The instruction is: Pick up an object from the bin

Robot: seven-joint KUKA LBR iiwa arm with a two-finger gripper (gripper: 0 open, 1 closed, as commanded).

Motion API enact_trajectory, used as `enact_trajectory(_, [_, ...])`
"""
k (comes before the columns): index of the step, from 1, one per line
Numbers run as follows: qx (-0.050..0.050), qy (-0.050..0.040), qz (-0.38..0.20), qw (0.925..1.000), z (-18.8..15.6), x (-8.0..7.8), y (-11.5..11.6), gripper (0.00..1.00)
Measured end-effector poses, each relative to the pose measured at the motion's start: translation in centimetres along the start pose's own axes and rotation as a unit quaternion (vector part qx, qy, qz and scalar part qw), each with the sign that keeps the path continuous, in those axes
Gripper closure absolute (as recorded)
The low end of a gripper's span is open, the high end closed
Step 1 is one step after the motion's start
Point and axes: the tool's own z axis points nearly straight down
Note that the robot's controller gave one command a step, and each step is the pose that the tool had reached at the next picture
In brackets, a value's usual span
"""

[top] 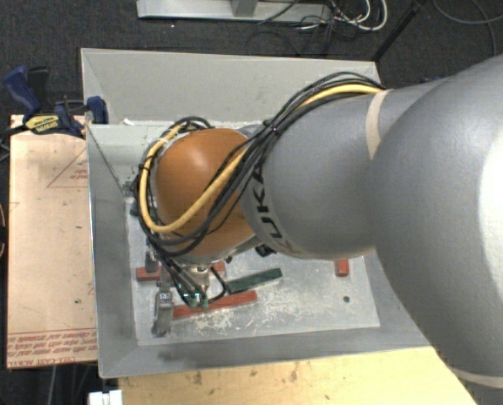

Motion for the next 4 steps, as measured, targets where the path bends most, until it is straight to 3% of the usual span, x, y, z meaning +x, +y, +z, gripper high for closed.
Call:
enact_trajectory(1, [-0.001,-0.0033,0.002,1.0000,-0.4,-0.2,-0.1,0.00])
enact_trajectory(2, [-0.002,-0.0079,-0.008,0.9999,7.1,-7.8,-6.3,0.00])
enact_trajectory(3, [0.000,-0.0036,-0.012,0.9999,8.9,-8.8,-7.6,0.00])
enact_trajectory(4, [-0.001,-0.0046,-0.007,1.0000,5.4,-7.9,-7.6,0.00])
